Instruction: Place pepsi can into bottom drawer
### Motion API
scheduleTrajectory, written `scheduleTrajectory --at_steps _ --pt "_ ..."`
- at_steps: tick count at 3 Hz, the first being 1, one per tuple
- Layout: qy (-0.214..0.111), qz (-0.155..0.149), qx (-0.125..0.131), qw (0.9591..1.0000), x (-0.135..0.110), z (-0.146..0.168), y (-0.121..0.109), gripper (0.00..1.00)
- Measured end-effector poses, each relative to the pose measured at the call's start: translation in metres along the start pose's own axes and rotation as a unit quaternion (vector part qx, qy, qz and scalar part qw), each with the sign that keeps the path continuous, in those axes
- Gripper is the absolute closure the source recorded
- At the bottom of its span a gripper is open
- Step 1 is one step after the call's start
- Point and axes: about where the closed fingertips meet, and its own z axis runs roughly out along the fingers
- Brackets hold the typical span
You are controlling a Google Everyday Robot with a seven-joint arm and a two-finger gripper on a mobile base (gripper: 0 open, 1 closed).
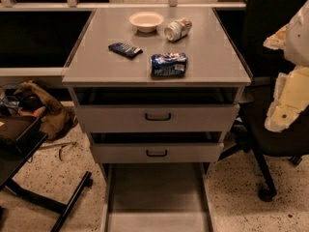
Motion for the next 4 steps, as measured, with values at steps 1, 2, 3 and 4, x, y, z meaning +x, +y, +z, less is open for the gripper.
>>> scheduleTrajectory --at_steps 1,2,3,4 --pt "0.0 0.0 0.0 1.0 0.0 0.0 0.0 0.0" --pt "-0.019 -0.007 0.003 0.9998 -0.012 0.017 -0.012 0.0" --pt "-0.043 -0.028 0.0 0.9987 -0.045 0.049 -0.048 0.0" --pt "-0.073 -0.058 -0.02 0.9954 -0.103 0.098 -0.095 0.0"
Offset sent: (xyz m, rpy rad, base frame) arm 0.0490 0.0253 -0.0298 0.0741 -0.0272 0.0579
